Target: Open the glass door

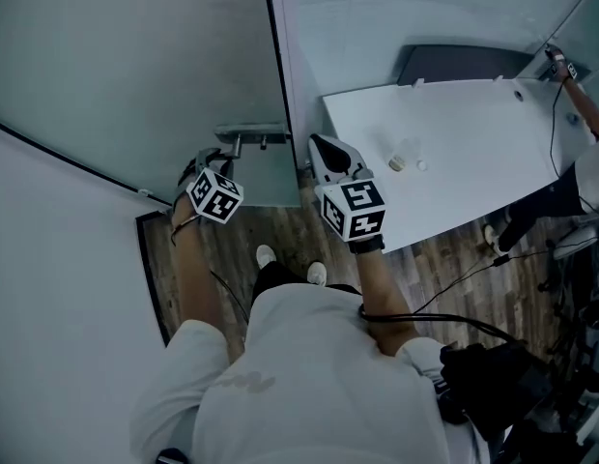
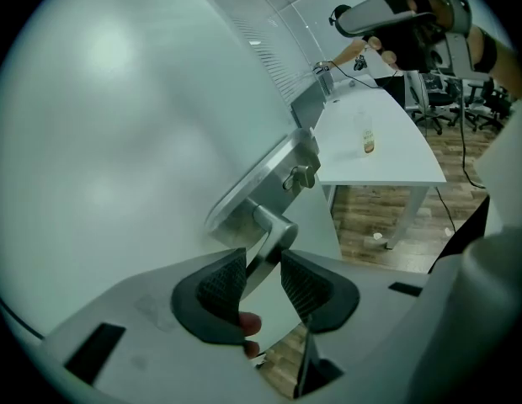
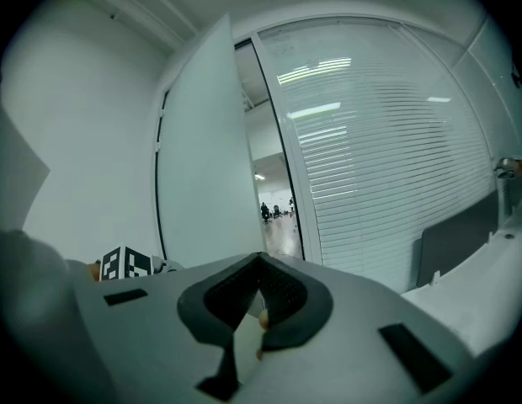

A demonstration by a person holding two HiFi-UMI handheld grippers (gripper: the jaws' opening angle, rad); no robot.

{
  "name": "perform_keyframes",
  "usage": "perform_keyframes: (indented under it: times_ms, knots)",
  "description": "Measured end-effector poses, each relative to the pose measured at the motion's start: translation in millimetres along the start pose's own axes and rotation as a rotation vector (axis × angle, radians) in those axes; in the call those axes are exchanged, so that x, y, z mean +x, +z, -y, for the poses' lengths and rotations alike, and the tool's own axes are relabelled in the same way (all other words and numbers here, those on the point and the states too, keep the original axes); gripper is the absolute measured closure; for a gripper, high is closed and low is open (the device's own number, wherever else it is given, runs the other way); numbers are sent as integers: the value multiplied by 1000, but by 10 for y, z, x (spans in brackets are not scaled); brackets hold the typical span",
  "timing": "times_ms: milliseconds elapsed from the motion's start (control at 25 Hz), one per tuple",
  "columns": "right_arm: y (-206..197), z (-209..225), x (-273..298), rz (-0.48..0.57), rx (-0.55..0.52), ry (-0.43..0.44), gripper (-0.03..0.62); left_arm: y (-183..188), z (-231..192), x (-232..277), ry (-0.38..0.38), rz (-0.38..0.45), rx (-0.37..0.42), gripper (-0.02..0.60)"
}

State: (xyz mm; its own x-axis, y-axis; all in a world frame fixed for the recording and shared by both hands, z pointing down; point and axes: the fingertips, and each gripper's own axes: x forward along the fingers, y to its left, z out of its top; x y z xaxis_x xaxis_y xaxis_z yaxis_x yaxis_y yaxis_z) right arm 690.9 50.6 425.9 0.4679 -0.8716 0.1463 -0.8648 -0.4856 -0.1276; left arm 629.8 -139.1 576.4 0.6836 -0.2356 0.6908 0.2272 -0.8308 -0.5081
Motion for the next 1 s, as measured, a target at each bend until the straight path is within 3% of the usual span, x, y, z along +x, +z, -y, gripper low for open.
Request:
perform_keyframes:
  times_ms: [560,1000]
  knots:
    - [57,-465,-176,48,-62,98,597,-421,353,-521,21,-10,29,476]
    - [-155,-1177,-578,9,-80,143,594,-785,561,-947,33,-4,37,476]
